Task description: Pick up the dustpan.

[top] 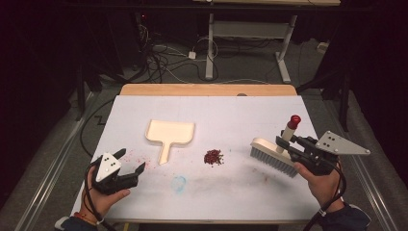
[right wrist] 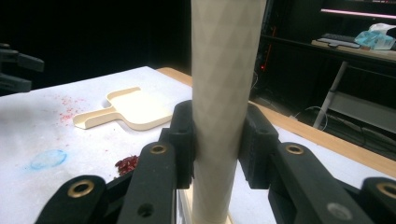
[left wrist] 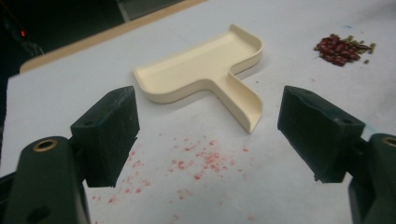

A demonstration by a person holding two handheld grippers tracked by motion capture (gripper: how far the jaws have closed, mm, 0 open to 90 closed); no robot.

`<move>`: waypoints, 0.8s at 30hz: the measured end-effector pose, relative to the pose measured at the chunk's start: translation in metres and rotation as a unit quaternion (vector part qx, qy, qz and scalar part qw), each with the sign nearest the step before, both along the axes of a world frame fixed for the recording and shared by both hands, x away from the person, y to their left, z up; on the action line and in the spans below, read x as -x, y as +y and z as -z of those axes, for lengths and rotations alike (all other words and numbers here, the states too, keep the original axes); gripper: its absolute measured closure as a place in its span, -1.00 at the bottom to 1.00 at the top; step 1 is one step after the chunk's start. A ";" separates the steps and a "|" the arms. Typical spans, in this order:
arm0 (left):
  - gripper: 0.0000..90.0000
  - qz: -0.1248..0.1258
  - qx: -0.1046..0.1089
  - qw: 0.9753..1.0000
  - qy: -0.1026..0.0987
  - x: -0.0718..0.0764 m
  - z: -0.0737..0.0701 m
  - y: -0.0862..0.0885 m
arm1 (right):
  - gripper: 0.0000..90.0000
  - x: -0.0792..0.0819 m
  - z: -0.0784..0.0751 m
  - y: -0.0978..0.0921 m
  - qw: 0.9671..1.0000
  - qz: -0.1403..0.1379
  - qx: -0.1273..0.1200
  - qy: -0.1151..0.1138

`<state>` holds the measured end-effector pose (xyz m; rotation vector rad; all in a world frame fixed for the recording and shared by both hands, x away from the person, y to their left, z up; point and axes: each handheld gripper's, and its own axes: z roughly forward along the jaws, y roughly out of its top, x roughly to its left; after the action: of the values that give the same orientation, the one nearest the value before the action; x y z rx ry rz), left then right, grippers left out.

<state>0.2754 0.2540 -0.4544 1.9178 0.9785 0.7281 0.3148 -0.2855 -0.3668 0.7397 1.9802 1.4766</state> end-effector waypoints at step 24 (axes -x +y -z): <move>-0.51 0.005 -0.045 0.987 0.152 -0.061 0.003 -0.054 | 0.56 -0.002 0.006 0.013 1.000 0.005 0.025 -0.001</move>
<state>0.3367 0.1997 -0.4576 2.1543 1.1347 0.4887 0.3164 -0.2726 -0.3728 0.7253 2.0024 1.4152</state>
